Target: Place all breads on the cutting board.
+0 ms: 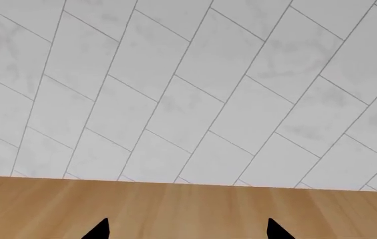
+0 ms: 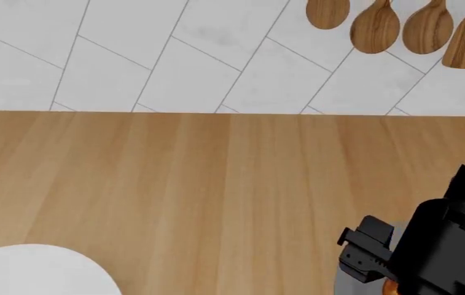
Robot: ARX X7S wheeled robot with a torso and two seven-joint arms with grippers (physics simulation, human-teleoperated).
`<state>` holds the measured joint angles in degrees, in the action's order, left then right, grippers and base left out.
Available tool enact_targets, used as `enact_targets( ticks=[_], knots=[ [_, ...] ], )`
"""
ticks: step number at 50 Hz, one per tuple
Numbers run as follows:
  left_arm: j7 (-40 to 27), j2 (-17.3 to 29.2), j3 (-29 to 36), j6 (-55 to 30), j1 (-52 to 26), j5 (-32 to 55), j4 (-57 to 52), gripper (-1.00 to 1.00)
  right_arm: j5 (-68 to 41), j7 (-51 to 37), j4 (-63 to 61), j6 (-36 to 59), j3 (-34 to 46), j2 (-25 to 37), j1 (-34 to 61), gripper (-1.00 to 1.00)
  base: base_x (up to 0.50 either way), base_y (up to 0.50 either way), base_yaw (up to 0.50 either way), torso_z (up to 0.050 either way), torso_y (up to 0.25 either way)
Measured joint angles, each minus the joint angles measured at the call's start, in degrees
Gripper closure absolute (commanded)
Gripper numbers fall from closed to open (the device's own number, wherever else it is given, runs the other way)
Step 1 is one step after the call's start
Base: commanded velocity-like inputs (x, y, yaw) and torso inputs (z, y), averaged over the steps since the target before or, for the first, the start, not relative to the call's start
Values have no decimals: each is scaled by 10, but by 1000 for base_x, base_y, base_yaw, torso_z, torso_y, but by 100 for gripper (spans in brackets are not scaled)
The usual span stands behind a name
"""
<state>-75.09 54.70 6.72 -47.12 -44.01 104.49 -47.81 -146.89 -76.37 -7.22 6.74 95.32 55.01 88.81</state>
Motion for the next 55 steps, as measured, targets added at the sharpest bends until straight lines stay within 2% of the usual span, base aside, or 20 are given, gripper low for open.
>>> enact_targets(
  ticks=[8,9,22,34,43,55],
  knots=[
    [-2,-2,5,-1,-4,0,1,-100,-1,16,7,8,2,-4,-9,-100,0,0,0,0,0],
    [-3,-2,6,-1,-5,0,1,-100,-1,18,7,9,3,-4,-10,100,0,0,0,0,0],
    [-10,-6,18,-4,-18,4,3,-100,-4,9,-10,13,-2,11,8,100,3,0,-1,0,0],
    [-18,-10,29,-6,-35,13,5,-100,-21,-43,-49,85,-31,55,103,100,0,0,0,0,0],
    [-49,-8,60,-17,-94,61,15,-100,-28,-69,-71,138,-56,89,170,100,0,0,0,0,0],
    [-94,20,121,-45,-203,178,41,-100,-6,-59,-83,213,-81,110,232,100,0,0,0,0,0]
  ],
)
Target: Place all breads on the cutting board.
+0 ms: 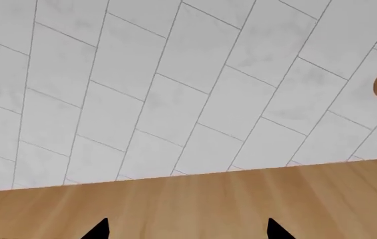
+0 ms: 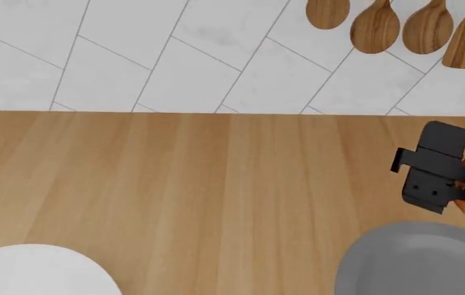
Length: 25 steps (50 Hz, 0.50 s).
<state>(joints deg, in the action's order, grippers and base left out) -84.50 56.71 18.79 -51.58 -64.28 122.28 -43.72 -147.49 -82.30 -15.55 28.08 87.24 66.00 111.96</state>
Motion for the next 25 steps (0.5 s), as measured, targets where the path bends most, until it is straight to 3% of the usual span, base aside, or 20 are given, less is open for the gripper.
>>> enact_targets(
  ticks=[25],
  knots=[
    [-36,99,193,-70,-252,333,97,-100,26,54,-3,38,-11,19,3,100,0,0,0,0,0]
  ],
)
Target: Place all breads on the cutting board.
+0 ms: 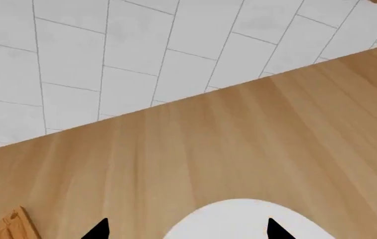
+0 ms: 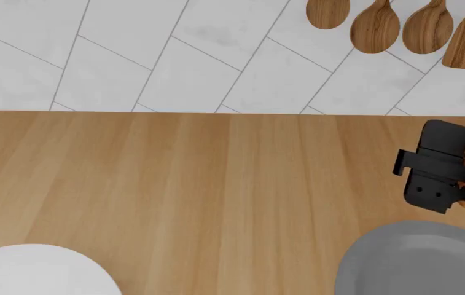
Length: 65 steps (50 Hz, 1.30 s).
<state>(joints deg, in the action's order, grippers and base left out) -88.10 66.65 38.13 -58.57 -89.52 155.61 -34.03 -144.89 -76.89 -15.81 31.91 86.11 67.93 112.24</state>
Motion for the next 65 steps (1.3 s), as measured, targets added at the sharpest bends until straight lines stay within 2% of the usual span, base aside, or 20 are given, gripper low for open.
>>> enact_targets(
  ticks=[15,23,43,65],
  knots=[
    [17,84,63,0,-34,120,16,-100,8,17,3,-6,3,-1,-17,100,0,0,0,0,0],
    [29,111,87,2,-28,144,10,-100,12,24,7,-8,3,-5,-23,100,0,0,0,0,0],
    [133,103,136,44,68,40,-7,-100,31,39,-3,-16,5,1,-41,100,1,0,0,0,0],
    [205,104,170,55,150,-68,5,-100,43,52,-11,-28,5,4,-58,100,1,0,0,0,0]
  ],
)
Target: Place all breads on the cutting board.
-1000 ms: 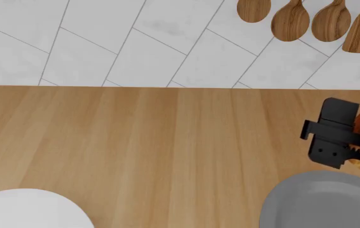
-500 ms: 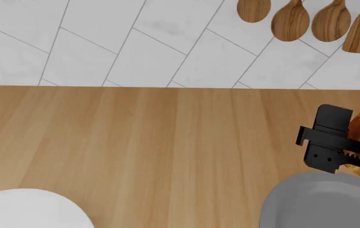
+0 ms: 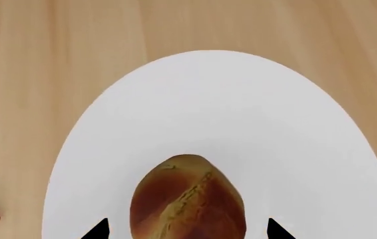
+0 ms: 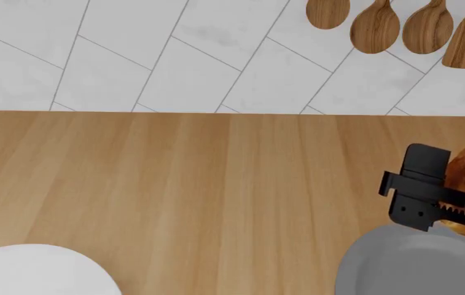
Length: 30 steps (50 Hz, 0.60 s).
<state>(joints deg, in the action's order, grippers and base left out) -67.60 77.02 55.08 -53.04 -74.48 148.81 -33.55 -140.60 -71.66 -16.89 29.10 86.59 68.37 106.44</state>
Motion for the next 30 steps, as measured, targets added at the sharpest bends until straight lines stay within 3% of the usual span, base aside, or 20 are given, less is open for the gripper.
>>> enact_targets(
  ticks=[22,23,30],
  knots=[
    [47,-22,35,29,77,-85,2,-100,4,9,-1,-5,-3,1,-8,100,1,0,0,0,0],
    [48,-22,36,29,79,-87,3,100,4,10,-2,-5,-3,2,-9,100,11,0,0,0,0],
    [47,-21,35,28,80,-93,0,100,3,9,-4,-3,-4,6,-9,100,3,0,-1,0,0]
  ],
)
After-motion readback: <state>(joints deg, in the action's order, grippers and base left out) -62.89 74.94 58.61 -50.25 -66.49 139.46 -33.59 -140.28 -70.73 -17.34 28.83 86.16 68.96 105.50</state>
